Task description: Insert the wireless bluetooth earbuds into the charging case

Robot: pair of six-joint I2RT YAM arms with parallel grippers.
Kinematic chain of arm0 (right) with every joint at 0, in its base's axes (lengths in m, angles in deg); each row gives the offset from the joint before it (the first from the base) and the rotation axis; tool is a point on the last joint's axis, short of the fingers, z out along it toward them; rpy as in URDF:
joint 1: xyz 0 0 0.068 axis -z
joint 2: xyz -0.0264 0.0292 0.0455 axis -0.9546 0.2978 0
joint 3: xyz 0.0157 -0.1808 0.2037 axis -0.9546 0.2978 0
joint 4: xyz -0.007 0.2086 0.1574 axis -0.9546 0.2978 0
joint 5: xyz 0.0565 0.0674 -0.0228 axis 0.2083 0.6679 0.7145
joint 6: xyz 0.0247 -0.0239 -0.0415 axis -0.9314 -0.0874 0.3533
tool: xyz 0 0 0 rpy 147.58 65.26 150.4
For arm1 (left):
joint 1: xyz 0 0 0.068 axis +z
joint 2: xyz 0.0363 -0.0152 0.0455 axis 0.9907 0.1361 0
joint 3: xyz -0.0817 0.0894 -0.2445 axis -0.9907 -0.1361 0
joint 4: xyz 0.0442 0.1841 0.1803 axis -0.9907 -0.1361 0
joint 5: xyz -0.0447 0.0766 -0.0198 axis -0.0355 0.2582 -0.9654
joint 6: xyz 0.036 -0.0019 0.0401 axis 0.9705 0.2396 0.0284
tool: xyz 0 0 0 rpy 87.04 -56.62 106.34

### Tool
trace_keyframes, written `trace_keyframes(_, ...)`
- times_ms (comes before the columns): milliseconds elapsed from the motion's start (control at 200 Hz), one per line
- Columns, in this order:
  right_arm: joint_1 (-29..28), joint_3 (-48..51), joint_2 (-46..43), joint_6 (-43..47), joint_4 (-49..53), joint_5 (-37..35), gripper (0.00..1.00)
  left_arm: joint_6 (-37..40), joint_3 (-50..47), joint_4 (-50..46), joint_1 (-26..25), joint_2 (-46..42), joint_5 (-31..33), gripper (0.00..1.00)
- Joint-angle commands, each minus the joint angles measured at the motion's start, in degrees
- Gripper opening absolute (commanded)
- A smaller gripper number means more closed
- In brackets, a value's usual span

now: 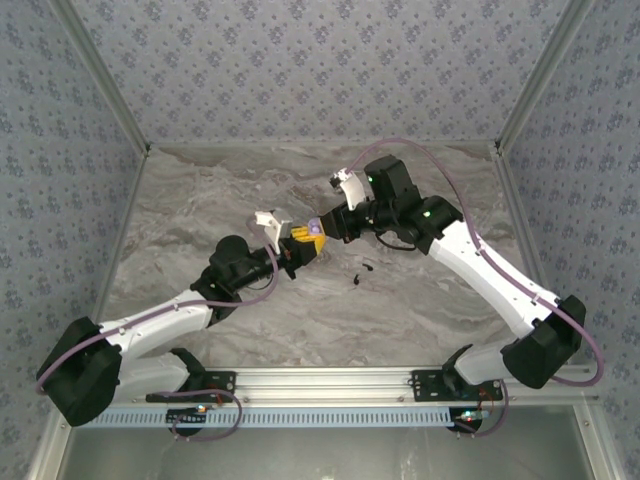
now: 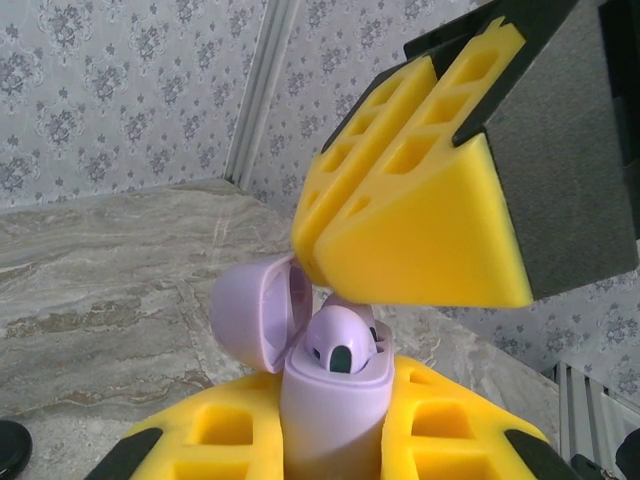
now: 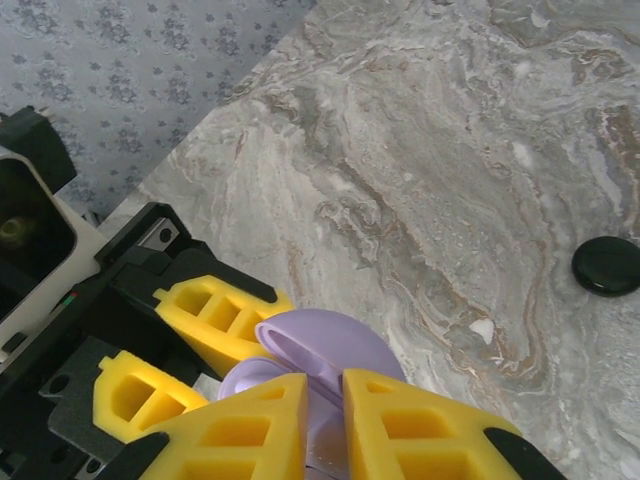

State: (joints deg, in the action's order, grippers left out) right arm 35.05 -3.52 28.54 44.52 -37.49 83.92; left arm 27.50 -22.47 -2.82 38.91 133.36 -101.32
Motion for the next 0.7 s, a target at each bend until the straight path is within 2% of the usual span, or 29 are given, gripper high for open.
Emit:
trace_keyframes(0,1.7,0.4,-2.3,-1.4,-0.8,-3.5,0.19,1.8,2.5,0.0,-0.4,-2.0,-1.4,0.1)
trace_keyframes(175,6.0,3.3,-3.6,-4.7,-3.1,-1.7,0.2,2.4,2.6,-0.3,-0.5,-2.5,-1.8,0.1)
trace_keyframes(325,9.8,6.3,-3.5,-6.4,-5.9,4.6,0.2,1.7,2.3,1.8,-0.5,-2.6,-2.7,0.1)
trace_keyframes(695,12.9,12.7,-2.1,-8.5,-13.5,13.7,0.19,-2.0,2.9,9.6,-0.5,-0.3,-6.1,0.1)
